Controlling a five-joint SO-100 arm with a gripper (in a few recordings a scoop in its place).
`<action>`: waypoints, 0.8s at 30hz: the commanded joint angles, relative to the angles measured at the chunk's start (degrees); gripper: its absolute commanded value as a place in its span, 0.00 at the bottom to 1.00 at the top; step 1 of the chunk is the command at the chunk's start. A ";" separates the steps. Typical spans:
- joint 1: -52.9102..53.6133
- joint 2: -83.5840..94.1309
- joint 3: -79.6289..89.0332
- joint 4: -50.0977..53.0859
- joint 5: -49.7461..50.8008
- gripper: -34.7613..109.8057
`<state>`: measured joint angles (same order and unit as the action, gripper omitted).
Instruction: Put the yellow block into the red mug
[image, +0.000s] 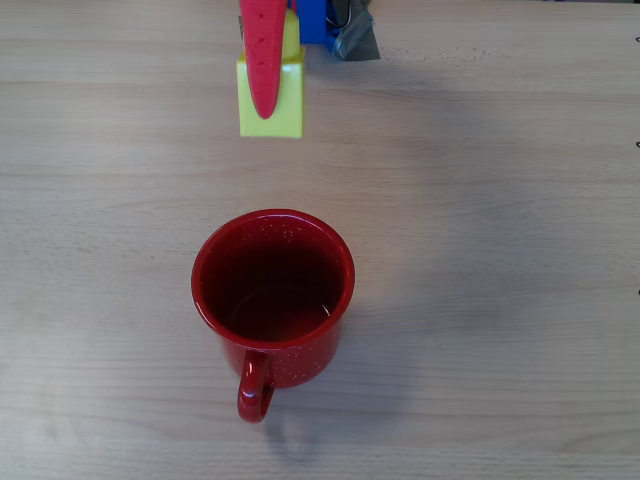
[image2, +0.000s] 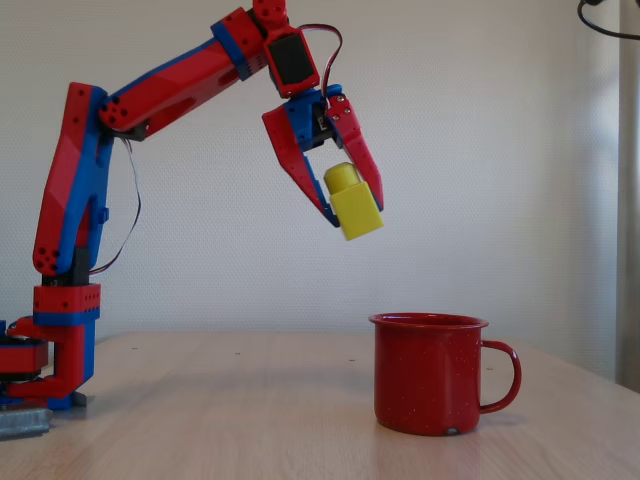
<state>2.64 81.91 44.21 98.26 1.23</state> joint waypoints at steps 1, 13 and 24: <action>0.00 0.26 -6.94 1.14 1.23 0.24; -0.88 -17.49 -22.41 0.79 3.16 0.24; 0.18 -28.21 -26.19 -1.76 3.60 0.24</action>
<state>1.49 50.89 21.80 97.21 3.25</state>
